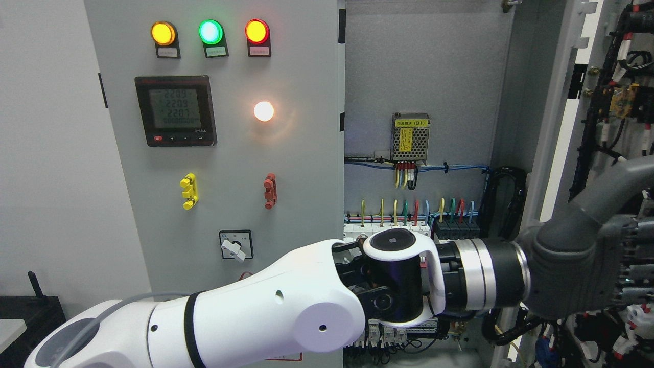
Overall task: Open door with both hands
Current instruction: 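Sweep the left arm farther along the door, then withdraw it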
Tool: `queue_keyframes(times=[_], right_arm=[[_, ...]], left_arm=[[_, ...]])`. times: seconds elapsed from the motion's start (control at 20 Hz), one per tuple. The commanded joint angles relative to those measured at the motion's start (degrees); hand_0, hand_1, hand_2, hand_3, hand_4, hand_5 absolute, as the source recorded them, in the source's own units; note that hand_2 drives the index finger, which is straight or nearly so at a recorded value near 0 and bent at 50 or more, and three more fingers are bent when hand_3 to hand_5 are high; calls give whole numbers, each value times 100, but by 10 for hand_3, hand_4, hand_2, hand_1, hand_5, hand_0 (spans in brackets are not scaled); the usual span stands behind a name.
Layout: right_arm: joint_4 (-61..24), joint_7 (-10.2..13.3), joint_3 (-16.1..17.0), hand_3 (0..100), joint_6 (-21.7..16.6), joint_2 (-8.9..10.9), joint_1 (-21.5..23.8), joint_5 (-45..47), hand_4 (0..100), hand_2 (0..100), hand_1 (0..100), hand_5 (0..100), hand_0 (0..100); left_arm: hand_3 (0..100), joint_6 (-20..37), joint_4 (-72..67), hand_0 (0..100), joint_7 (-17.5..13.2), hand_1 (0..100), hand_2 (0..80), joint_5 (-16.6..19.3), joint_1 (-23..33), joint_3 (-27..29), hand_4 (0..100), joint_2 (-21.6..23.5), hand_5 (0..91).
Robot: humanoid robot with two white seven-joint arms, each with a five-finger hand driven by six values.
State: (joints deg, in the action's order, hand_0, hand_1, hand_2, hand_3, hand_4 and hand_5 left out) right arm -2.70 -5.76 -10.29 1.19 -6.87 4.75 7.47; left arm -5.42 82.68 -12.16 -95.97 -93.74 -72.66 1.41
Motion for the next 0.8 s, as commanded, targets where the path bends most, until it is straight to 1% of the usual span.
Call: queue_keyframes(times=[0.0,0.1,0.55,0.65,0.75], right_arm=[[7,5,1,0,4,1,0,0,0,0,0,0,106],[-2,5,1,0,4,1,0,0,0,0,0,0,106],[7,5,-8,0,-4,1,0,0,0,0,0,0,106],[-2,5,1,0,-4,-7,0,0,0,0,0,0,106],[7,5,1,0,-4,1,0,0,0,0,0,0,107]], left_arm=[[0,32,-261,0,47,0,0,-44,-215,-73,31,-519,0],[0,41,-261,0,108,0,0,-62,-215,-91,31,-528,0],[0,103,-235,0,864,0,0,-79,-215,-258,31,-590,0],[0,103,-226,0,978,0,0,-97,-215,-266,31,-598,0],[0,111,-226,0,996,0,0,-141,-215,-319,31,-598,0]])
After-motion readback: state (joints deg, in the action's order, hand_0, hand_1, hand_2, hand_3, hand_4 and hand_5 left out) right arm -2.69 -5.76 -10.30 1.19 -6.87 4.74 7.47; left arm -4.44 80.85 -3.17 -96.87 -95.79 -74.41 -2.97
